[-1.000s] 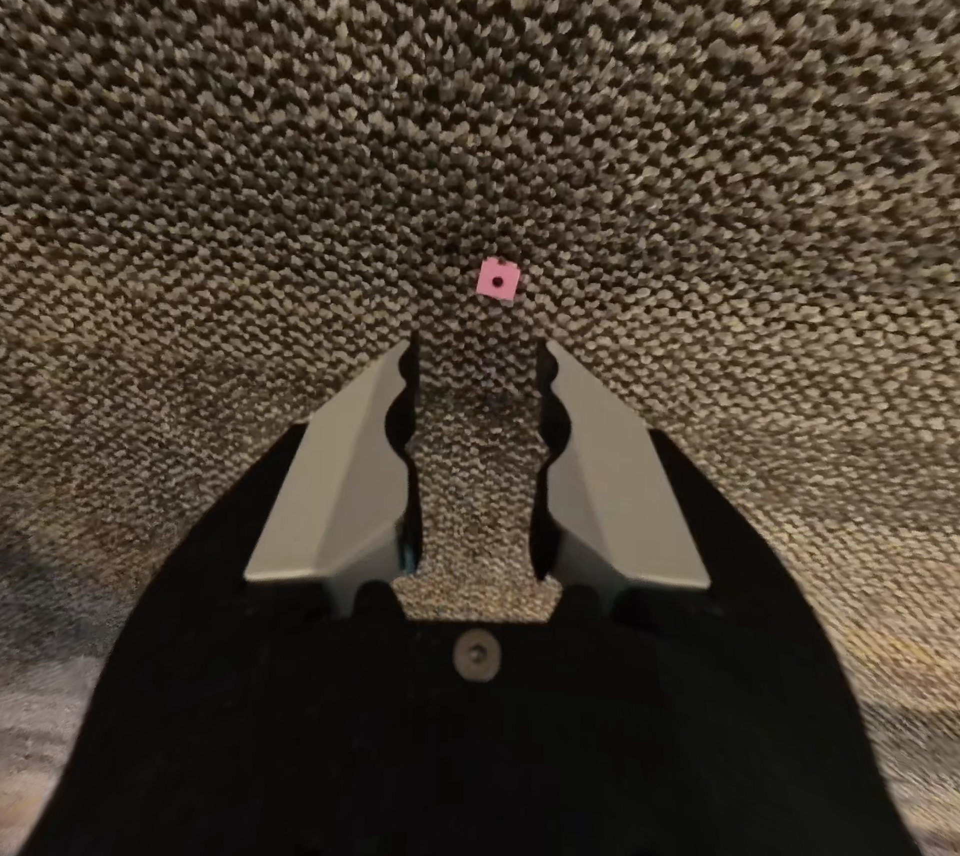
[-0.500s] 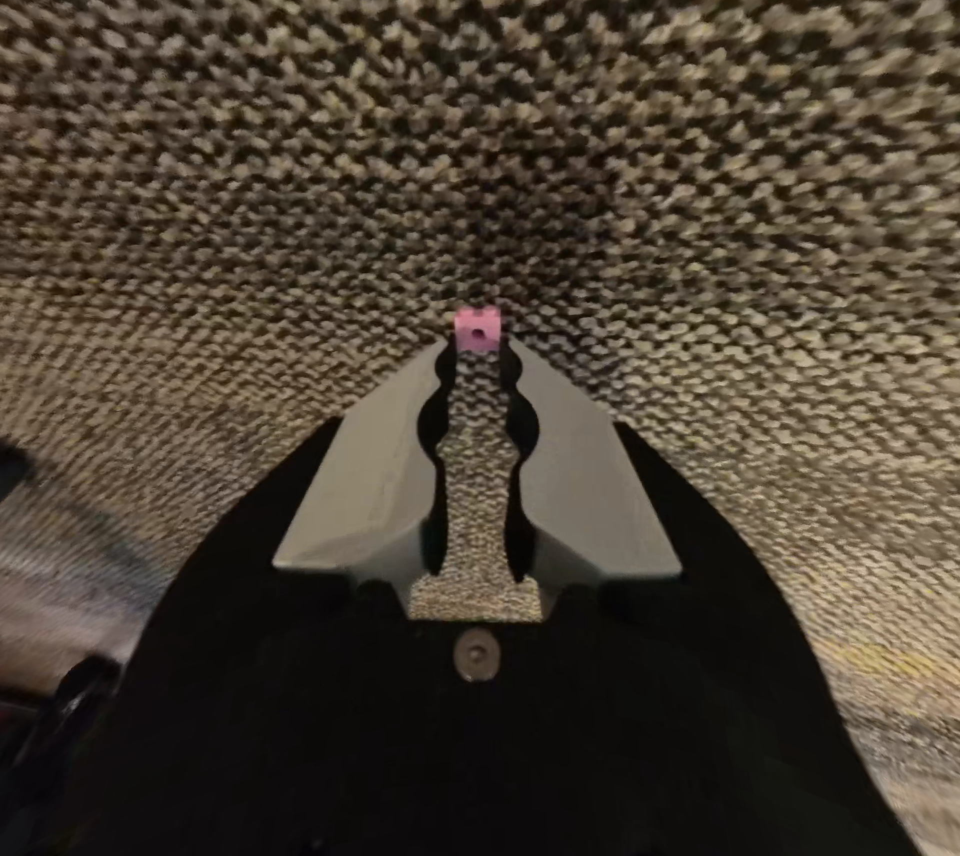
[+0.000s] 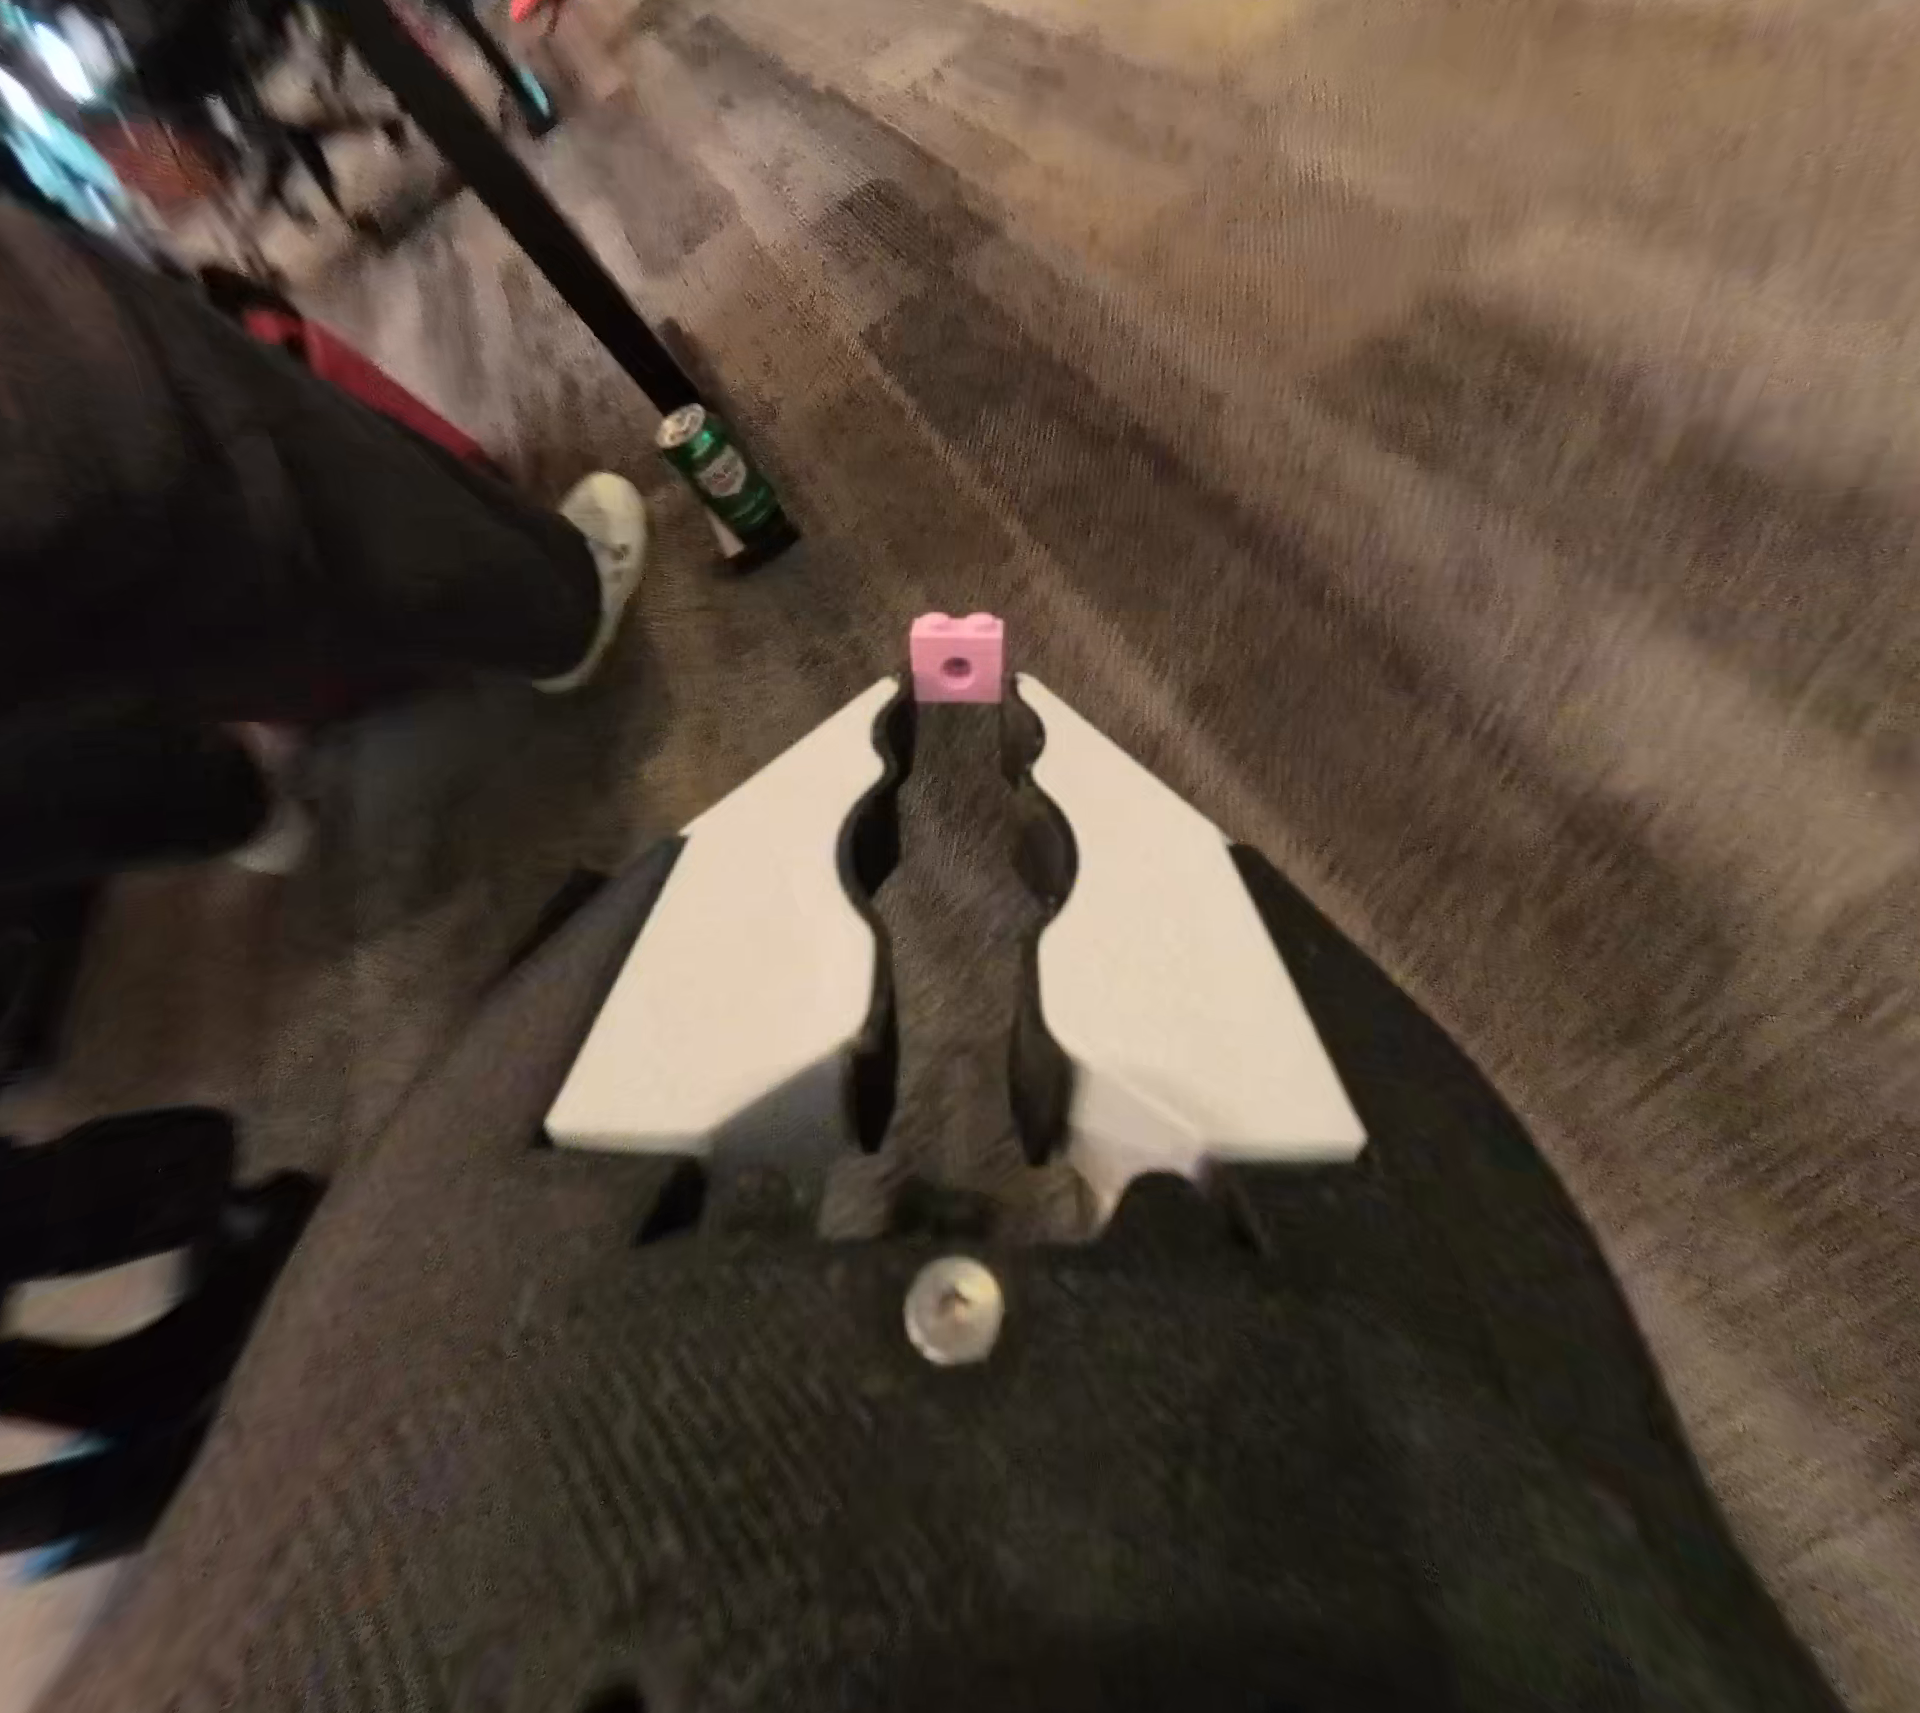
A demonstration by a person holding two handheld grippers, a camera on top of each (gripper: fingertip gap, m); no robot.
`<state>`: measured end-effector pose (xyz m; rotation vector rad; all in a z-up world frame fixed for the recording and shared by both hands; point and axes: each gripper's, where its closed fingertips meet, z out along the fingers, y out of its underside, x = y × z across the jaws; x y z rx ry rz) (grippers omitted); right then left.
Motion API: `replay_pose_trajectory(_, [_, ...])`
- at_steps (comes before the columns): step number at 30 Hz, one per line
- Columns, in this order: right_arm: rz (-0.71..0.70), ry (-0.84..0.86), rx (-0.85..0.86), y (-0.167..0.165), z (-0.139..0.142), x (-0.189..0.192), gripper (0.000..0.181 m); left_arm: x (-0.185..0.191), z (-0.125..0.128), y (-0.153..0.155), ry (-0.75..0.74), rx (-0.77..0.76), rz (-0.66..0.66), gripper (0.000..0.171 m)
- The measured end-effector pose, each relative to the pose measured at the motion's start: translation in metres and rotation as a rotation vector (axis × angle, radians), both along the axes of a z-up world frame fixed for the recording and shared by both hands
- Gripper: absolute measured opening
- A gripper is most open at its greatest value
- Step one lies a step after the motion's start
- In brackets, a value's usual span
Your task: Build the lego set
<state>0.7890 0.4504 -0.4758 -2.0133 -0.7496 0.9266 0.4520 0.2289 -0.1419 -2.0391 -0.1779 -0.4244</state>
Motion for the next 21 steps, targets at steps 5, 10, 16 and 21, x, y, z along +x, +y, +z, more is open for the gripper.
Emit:
replay_pose_trajectory(5, [0.331,0.045,0.43,0.009,0.204,-0.176,0.015,-0.069,0.006,-0.067,-0.102,0.152,0.17,0.041])
replay_pose_trajectory(10, [0.726,0.054,0.657,-0.094,0.31,-0.369,0.015,-0.134,0.014,-0.134,-0.06,0.18,0.272,0.034])
replay_pose_trajectory(16, [1.08,0.239,0.503,-0.256,0.348,-0.546,0.015,-0.256,0.014,-0.207,0.096,0.15,0.439,0.034])
replay_pose_trajectory(21, [1.284,0.177,0.576,-0.31,0.358,-0.625,0.014,-0.351,0.005,-0.241,0.163,0.039,0.601,0.038])
